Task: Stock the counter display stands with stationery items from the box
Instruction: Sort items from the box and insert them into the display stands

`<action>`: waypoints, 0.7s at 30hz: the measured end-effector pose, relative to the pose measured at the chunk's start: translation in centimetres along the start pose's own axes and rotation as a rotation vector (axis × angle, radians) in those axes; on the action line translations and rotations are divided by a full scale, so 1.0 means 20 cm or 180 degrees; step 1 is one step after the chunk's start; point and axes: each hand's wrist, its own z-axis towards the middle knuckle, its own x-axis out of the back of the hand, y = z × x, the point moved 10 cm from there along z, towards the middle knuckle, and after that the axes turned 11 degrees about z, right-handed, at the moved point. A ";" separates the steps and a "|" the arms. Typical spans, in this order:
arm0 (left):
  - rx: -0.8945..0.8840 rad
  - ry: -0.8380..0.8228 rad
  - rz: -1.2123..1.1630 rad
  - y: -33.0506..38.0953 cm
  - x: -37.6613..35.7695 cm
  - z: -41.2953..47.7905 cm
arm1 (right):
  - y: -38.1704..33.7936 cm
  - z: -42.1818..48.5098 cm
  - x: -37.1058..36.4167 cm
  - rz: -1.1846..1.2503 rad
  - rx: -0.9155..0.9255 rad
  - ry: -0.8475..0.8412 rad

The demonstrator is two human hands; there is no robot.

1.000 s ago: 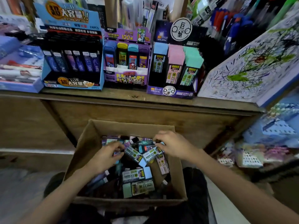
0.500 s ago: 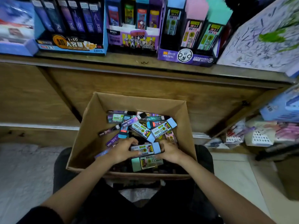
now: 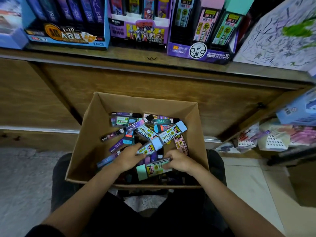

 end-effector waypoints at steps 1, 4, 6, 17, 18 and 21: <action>0.0073 0.0185 -0.0242 -0.01 0.05 0.00 | -0.03 0.00 0.02 0.0285 0.0126 0.0048; 0.0364 0.0651 -0.1604 -0.05 0.16 -0.02 | -0.10 -0.04 0.10 0.1389 0.0365 0.0209; 0.0497 0.0990 -0.2537 -0.08 0.22 -0.05 | -0.11 -0.07 0.16 0.2069 0.0416 0.0435; 0.0082 0.1037 -0.3365 0.19 0.30 -0.09 | -0.38 -0.17 0.12 0.3628 0.0879 0.0281; 0.0071 0.1082 -0.3430 0.20 0.31 -0.09 | -0.40 -0.18 0.10 0.3550 0.0925 0.0293; 0.0057 0.1211 -0.3599 0.23 0.37 -0.11 | -0.48 -0.22 0.11 0.2952 0.1041 0.0515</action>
